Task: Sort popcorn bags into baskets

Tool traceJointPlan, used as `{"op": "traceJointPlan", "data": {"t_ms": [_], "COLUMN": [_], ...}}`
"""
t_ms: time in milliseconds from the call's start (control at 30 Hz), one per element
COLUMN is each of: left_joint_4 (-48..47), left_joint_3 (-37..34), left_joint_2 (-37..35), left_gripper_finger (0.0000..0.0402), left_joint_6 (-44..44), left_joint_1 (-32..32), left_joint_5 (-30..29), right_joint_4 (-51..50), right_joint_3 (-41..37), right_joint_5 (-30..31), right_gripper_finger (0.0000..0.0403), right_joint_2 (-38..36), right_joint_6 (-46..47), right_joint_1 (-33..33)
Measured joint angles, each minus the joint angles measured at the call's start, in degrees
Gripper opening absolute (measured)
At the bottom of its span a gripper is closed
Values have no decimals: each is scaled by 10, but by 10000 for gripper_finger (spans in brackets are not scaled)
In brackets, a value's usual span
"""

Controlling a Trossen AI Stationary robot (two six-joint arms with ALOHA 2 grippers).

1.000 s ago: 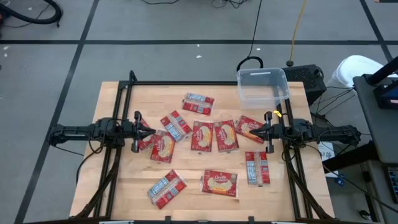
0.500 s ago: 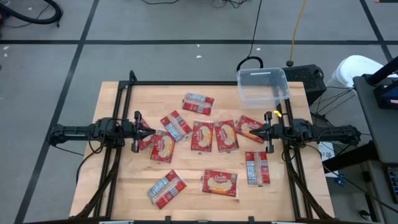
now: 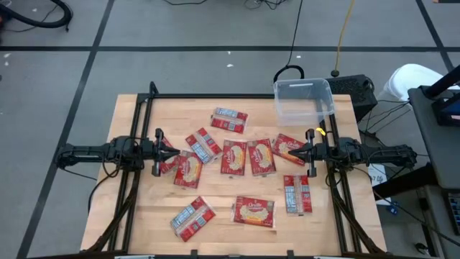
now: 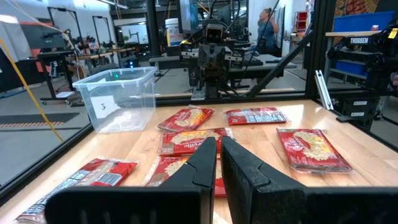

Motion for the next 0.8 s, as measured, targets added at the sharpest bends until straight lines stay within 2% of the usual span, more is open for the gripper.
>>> {"op": "traceJointPlan", "data": {"t_ms": [800], "left_joint_4": [0], "left_joint_3": [0], "left_joint_2": [0], "left_gripper_finger": [31], "left_joint_6": [0], "left_joint_1": [0], "left_joint_5": [0], "right_joint_4": [3], "right_joint_3": [0], "right_joint_5": [0], "right_gripper_finger": [2], "right_joint_2": [0], "right_joint_6": [-6], "right_joint_1": [0]}}
